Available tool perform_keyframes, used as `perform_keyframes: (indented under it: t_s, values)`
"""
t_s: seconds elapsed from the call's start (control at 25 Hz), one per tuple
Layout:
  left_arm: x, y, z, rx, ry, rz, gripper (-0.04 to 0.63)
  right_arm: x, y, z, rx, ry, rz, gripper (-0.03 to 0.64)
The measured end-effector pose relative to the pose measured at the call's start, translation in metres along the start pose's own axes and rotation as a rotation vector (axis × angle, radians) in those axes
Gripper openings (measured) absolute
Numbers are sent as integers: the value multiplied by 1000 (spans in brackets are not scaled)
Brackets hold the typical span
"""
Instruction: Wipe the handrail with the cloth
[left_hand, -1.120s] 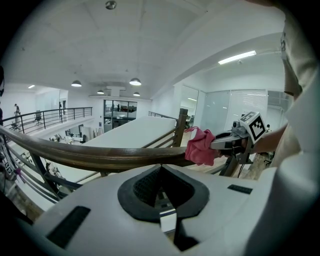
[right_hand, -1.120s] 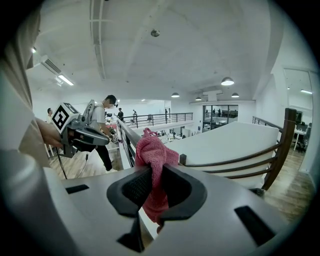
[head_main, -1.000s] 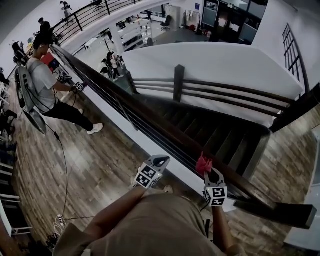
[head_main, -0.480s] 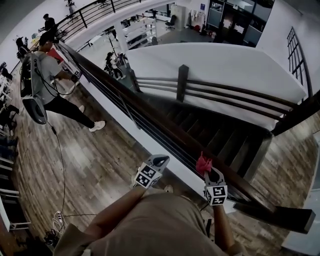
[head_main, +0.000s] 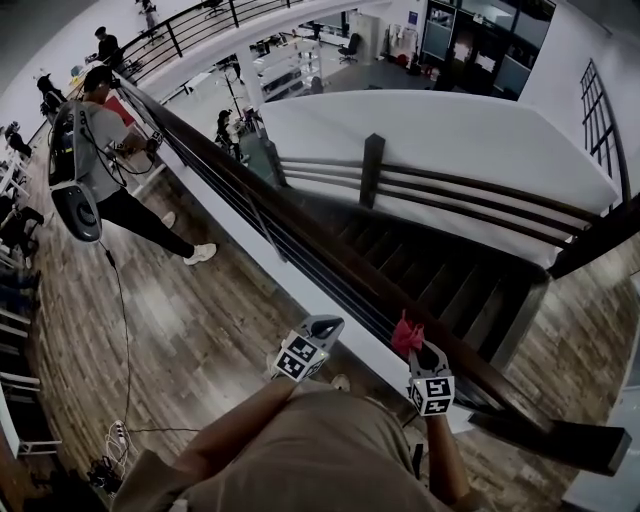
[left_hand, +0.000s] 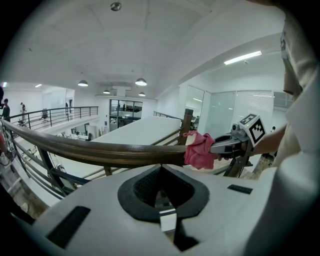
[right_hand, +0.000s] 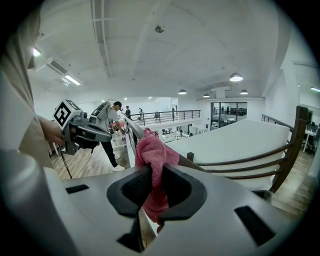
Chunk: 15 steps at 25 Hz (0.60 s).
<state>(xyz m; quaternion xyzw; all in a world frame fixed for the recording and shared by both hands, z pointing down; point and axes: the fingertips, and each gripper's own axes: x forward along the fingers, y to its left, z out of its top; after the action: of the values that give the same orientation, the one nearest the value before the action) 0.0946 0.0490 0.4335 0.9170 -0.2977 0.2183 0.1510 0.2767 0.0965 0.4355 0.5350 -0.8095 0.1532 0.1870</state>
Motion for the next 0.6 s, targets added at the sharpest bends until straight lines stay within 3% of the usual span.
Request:
perform_keyframes:
  t_s: [0.24,0.6]
  values:
    - [-1,5,1,11,6,-1,17,6,3,-13,-1,19,17,60]
    - [4,21,8,32,15,-49,17,26,10,15,-5,-11,-16,60]
